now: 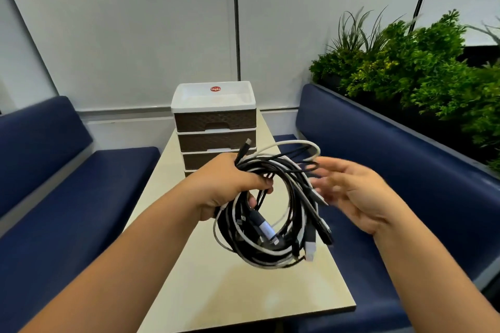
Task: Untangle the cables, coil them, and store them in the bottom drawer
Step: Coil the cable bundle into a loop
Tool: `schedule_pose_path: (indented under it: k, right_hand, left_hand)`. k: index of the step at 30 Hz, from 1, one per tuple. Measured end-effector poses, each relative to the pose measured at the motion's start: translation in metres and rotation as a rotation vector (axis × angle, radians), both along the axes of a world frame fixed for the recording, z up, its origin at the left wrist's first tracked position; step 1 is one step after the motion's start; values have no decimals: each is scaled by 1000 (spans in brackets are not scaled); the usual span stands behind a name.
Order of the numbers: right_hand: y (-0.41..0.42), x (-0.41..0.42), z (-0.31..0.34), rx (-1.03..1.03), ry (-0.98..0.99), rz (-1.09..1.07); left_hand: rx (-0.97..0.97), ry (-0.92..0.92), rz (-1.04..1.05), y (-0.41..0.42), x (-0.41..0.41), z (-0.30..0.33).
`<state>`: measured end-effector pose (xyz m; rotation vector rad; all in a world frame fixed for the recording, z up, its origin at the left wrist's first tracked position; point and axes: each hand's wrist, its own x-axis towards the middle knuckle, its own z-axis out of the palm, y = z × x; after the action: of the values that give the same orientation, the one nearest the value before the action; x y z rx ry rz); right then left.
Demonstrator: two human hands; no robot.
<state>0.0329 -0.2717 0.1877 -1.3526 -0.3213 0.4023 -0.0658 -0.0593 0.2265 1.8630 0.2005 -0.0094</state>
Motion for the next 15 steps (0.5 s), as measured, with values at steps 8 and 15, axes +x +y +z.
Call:
schedule_pose_path:
  k: [8, 15]
  right_hand:
    - [39, -87, 0, -338, -420, 31]
    - [74, -72, -20, -283, 12, -46]
  left_hand:
    - [90, -106, 255, 6, 21, -24]
    - [262, -175, 293, -12, 23, -38]
